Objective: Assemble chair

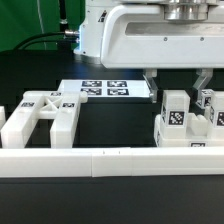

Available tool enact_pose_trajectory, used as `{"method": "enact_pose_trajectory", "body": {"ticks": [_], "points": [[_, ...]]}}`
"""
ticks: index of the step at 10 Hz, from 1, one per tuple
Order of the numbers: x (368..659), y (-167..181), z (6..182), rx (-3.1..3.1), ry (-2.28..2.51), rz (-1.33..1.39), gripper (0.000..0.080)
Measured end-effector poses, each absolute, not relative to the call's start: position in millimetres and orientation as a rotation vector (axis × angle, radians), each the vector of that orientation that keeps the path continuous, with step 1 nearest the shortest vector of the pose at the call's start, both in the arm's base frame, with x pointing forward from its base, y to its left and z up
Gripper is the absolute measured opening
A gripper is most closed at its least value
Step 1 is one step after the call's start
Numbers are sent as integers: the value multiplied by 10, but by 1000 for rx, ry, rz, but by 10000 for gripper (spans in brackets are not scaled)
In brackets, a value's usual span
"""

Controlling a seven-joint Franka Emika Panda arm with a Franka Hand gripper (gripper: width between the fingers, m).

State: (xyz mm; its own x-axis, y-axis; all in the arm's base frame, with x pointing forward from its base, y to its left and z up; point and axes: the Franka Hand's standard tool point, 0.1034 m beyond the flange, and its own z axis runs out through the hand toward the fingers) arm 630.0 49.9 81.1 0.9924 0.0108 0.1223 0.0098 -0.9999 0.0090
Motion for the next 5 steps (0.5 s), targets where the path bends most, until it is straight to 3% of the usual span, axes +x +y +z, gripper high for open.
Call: {"method": "enact_pose_trajectory", "body": {"ticks": [1,2,5], "points": [[6300,499,811,3129,-21,192,282],[6300,499,811,3129,-22,193,282],[6331,502,805,3089,-635,254,282]]}}
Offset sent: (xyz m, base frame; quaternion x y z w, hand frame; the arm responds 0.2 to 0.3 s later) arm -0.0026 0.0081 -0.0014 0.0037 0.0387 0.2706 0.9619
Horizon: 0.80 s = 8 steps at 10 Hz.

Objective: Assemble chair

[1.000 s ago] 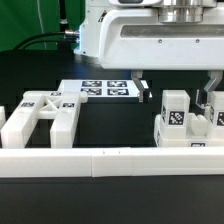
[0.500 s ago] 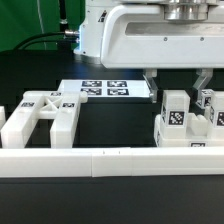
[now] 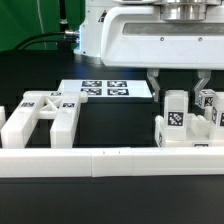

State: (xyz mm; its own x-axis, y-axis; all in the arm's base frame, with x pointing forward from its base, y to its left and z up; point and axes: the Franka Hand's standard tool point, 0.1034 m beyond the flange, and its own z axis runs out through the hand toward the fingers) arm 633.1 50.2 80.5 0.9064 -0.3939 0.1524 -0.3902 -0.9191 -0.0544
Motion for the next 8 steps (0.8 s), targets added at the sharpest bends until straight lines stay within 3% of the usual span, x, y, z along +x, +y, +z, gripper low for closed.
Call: {"method": "enact_pose_trajectory", "body": {"ticks": [4,8], "points": [[6328,510,796,-2744,1391,-266,284],[6338,508,799,-2439,1841,-237,284]]}}
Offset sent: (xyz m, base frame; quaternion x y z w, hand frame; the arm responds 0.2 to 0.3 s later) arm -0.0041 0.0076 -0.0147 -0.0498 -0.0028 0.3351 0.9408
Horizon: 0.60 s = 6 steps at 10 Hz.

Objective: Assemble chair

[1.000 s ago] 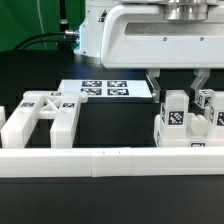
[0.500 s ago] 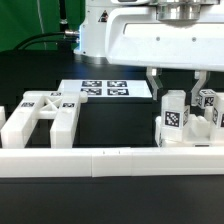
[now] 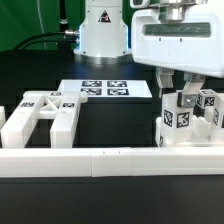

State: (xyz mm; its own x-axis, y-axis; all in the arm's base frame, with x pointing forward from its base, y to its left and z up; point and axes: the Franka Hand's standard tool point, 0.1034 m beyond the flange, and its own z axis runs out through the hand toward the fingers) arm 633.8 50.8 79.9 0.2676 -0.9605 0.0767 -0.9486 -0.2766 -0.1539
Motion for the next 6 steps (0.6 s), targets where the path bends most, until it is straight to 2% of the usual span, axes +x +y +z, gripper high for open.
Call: {"method": "enact_pose_trajectory", "body": {"ticks": [1,2,3,4,5,6], "points": [[6338,508,797,-2458,1817,-239,334],[6337,510,796,-2500,1764,-241,334],[6334,508,797,-2572,1671,-244,528],[6336,519,806,-2663,1539,-250,611],[6338,515,803,-2720,1446,-256,611],[6337,513,801,-2760,1378,-258,644]]}}
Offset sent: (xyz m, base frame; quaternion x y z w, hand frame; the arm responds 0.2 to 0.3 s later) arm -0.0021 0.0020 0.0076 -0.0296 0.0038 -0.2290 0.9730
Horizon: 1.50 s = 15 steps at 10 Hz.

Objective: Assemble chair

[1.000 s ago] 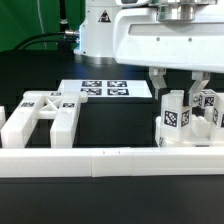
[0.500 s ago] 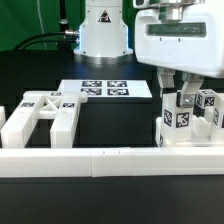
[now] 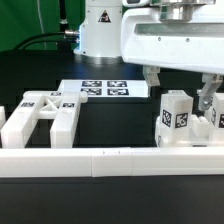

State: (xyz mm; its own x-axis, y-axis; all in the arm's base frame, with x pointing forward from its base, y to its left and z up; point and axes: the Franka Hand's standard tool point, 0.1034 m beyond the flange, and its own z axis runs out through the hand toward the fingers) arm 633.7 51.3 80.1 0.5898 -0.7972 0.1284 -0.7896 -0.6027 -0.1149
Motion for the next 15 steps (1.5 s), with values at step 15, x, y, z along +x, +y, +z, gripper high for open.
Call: {"method": "enact_pose_trajectory", "body": {"ticks": [15], "points": [[6344,465,793,-3179,-545,-260,560]]}}
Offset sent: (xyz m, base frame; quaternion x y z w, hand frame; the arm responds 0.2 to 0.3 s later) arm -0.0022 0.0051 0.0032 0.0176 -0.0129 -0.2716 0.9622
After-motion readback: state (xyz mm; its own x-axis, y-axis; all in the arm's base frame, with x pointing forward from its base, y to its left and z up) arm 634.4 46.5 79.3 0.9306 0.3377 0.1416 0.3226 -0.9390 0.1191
